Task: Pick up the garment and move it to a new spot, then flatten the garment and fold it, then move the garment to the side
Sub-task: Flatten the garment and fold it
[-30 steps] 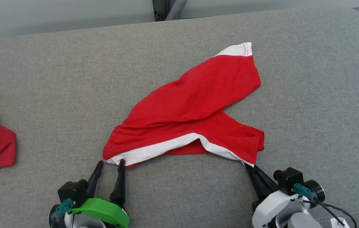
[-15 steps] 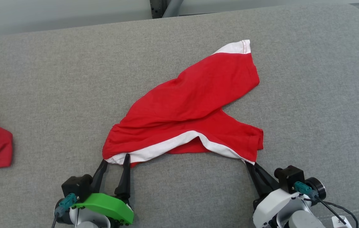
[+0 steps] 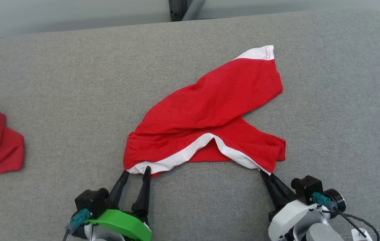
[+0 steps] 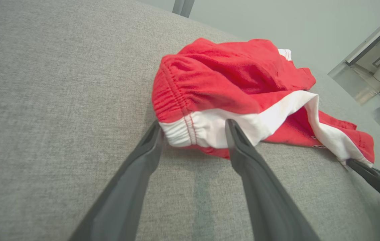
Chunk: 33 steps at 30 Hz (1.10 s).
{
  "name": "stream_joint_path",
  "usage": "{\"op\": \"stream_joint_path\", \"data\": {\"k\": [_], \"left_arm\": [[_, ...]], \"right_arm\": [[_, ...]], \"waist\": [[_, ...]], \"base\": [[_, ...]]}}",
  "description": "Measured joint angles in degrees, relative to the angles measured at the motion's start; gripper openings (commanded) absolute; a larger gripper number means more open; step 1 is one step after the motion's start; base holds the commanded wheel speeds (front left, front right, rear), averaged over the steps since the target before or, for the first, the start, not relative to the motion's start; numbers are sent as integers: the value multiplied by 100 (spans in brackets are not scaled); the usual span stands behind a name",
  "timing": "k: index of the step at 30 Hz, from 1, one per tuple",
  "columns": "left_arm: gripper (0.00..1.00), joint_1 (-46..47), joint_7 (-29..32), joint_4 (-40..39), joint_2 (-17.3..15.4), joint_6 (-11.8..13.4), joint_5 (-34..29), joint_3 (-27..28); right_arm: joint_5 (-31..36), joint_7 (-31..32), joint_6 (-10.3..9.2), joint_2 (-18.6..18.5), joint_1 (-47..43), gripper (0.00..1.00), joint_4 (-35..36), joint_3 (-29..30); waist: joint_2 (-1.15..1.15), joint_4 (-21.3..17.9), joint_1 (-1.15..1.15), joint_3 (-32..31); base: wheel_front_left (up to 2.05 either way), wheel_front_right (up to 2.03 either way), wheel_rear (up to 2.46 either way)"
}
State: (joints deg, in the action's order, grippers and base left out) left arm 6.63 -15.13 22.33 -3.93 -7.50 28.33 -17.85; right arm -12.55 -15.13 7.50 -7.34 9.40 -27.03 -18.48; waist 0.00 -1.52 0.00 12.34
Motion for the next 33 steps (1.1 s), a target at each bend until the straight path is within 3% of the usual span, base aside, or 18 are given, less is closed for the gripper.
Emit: {"op": "stream_joint_path", "data": {"k": [4,5,7,10,19,25,29,33], "left_arm": [[65,-35,0,-69,-112,0,100,-272],[65,-48,0,-96,-114,0,168,-310],[46,-60,0,-131,-137,0,234,-369],[2,-59,0,-186,-189,0,336,-506],[0,-47,0,-302,-244,0,374,-558],[0,-52,1,-846,-320,0,331,-391],[0,244,0,-1624,-749,-3,335,-756],[0,760,0,-1923,-1396,-3,364,-877]], "right_arm": [[-1,0,0,7,1,0,-1,-9],[-2,0,0,9,1,0,-3,-12],[-11,0,-1,15,1,0,-9,-20],[-25,0,-1,24,1,0,-20,-26],[-56,0,-1,43,-1,0,-21,-2],[-193,0,0,100,11,0,380,238],[-341,1,-1,29,304,0,579,485],[-482,1,0,-235,966,0,887,617]], "waist": [[0,42,0,-27],[0,48,0,-34],[0,55,0,-49],[0,60,0,-71],[0,35,0,-230],[0,40,0,-486],[0,59,0,-714],[0,69,0,-964]], "base": [[0,0,0],[0,0,0],[0,0,0],[0,0,0],[0,0,0],[0,0,0],[0,0,0],[0,0,0]]}}
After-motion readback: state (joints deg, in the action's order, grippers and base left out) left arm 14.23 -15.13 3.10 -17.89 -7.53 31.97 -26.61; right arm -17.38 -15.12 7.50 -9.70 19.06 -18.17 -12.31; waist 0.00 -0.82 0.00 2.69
